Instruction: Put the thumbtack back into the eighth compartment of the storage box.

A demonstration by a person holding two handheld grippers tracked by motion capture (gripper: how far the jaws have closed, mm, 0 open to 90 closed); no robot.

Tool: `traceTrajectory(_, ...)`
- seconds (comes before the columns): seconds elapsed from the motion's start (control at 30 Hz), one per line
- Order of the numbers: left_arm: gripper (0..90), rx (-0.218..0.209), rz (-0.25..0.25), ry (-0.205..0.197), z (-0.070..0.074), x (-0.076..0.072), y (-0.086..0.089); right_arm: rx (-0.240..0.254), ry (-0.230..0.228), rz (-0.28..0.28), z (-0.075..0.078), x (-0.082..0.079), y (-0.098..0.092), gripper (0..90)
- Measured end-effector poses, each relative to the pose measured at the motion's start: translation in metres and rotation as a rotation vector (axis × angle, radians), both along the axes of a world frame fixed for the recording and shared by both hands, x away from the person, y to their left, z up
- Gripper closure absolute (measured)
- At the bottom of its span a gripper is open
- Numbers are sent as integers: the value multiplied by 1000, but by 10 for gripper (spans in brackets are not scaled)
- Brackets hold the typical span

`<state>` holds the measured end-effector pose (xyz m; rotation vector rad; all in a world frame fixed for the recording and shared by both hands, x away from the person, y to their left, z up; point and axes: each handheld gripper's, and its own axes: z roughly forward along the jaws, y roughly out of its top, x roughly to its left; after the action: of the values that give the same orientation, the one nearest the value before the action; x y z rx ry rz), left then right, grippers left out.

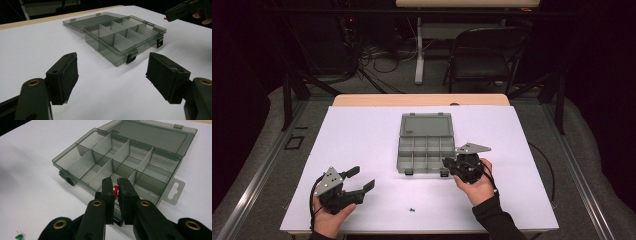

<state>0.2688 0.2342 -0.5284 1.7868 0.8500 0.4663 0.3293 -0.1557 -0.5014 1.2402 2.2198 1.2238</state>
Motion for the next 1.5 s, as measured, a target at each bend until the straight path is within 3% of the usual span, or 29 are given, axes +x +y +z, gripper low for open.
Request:
traceTrajectory(0.5, 250, 0, -1, 4, -1, 0, 0, -24, 7, -52, -11, 20, -3, 835)
traceTrajectory(1.17, 251, -3, 1, 8, -1, 1, -1, -64, 17, -61, -25, 29, 1, 830)
traceTrajectory(1.5, 250, -3, 2, 6, -1, 1, 0, -60, 7, -67, -23, 27, 1, 688)
